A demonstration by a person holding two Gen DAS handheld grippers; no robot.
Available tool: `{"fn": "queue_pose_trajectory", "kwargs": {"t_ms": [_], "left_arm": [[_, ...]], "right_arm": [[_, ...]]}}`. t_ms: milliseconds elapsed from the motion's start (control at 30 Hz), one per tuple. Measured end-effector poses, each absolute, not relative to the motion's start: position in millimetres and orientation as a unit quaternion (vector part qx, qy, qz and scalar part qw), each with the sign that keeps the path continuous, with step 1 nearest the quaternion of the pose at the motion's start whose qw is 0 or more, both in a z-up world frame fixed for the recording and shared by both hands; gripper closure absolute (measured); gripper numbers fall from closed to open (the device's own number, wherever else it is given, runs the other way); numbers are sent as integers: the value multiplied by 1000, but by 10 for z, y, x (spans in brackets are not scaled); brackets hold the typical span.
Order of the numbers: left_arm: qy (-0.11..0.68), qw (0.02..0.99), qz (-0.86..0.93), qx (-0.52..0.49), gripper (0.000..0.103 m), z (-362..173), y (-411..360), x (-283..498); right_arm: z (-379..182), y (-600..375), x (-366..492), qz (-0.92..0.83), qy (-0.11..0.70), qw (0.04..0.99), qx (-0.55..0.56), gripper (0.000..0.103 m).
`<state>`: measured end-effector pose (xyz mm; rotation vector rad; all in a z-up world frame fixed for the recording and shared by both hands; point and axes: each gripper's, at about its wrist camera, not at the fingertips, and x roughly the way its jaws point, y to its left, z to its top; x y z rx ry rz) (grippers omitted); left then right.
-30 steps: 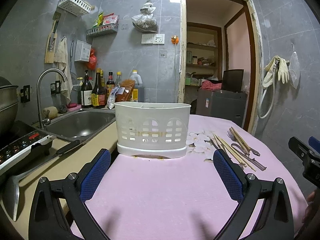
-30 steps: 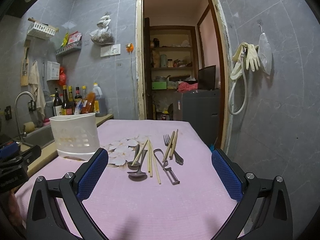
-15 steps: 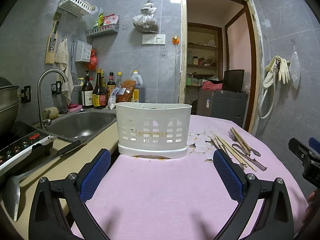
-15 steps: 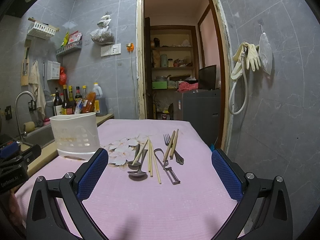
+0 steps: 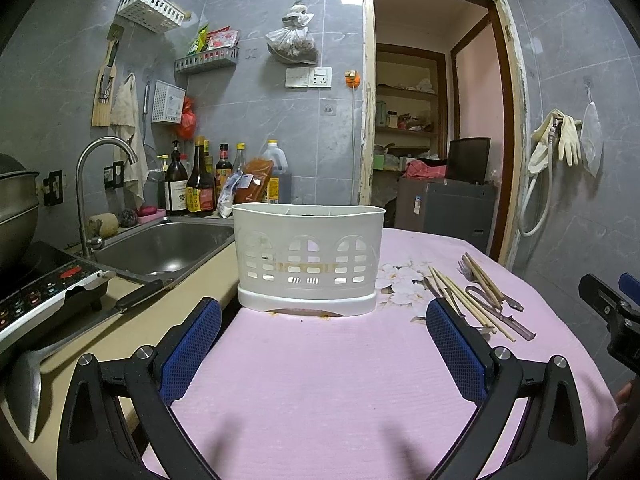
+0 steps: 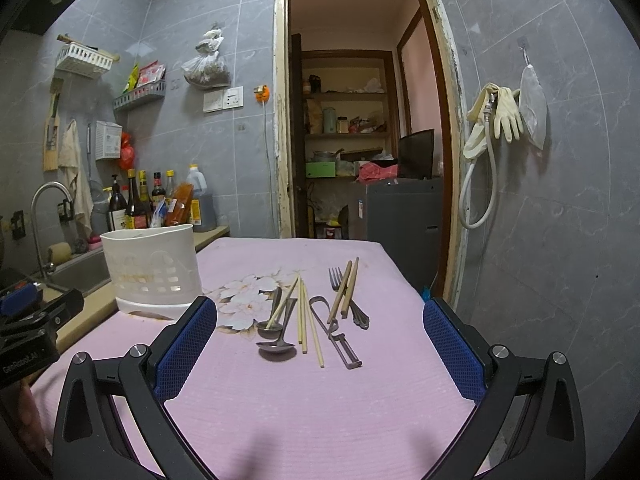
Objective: Organize utensils
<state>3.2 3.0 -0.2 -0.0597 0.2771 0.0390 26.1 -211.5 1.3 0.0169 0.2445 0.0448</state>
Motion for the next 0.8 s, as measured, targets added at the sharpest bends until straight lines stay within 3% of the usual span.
{"fn": "queue_pose_trajectory", "kwargs": {"t_ms": [800], "left_arm": [[137, 990, 13, -19, 2, 86, -13, 135]], "right_arm": [[84, -2104, 346, 40, 123, 992, -8, 0]]}}
